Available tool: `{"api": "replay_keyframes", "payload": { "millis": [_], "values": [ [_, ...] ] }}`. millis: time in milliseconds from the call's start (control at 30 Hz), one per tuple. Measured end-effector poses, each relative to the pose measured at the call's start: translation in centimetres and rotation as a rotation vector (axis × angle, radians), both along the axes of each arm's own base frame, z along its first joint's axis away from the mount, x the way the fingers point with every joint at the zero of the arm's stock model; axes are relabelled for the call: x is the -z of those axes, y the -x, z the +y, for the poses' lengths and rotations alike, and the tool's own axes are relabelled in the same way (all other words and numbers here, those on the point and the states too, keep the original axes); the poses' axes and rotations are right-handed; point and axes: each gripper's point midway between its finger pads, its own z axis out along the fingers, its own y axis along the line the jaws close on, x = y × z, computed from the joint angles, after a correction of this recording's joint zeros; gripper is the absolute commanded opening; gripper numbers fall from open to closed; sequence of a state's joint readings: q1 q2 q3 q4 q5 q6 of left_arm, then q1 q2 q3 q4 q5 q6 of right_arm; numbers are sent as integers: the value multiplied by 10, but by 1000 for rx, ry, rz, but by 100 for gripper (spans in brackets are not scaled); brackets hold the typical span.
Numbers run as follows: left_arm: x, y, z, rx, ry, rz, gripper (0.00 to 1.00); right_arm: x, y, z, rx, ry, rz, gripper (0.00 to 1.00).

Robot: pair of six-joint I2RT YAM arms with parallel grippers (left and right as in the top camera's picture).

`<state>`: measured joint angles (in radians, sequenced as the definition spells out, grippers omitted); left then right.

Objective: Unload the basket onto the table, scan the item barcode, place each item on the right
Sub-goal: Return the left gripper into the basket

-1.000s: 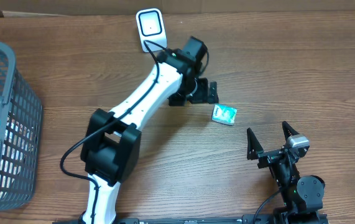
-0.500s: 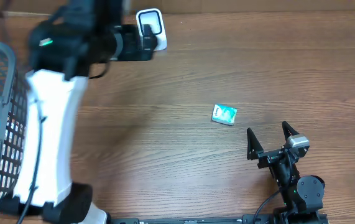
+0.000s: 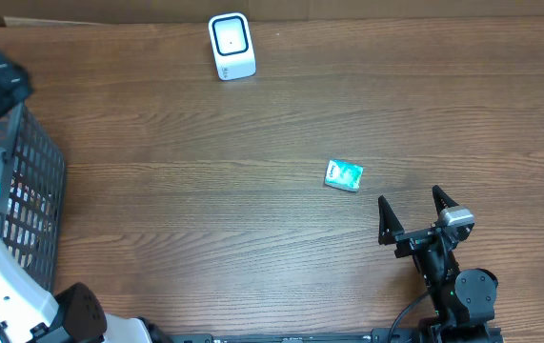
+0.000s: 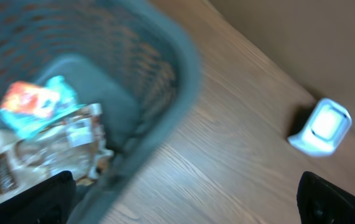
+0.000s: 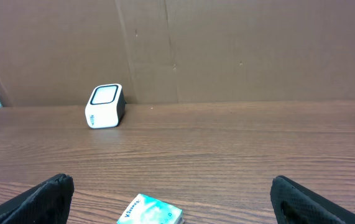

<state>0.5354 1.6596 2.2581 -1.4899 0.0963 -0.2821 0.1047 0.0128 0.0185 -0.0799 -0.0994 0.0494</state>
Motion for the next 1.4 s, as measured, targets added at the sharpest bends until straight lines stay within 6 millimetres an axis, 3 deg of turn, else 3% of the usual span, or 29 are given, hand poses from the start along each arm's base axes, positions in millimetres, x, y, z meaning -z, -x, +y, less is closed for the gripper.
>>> {"api": "replay_keyframes", "payload": {
  "millis": [133, 267, 467, 667, 800, 1233, 1400],
  "values": [
    [0, 18, 29, -110, 3, 3, 100, 0, 0, 0, 0, 0, 0, 100],
    [6, 31, 44, -178, -4, 33, 99, 0, 0, 0, 0, 0, 0, 100],
    [40, 40, 54, -225, 0, 145, 100, 0, 0, 0, 0, 1, 0, 100],
    [92, 43, 68, -257, 35, 245, 100, 0, 0, 0, 0, 0, 0, 100],
    [112, 47, 79, -280, 45, 270, 100, 0, 0, 0, -1, 0, 0, 100],
    [142, 38, 97, -245, 16, 252, 100, 0, 0, 0, 0, 0, 0, 100],
    [163, 37, 99, -223, 38, 254, 100, 0, 0, 0, 0, 0, 0, 100]
  ]
}}
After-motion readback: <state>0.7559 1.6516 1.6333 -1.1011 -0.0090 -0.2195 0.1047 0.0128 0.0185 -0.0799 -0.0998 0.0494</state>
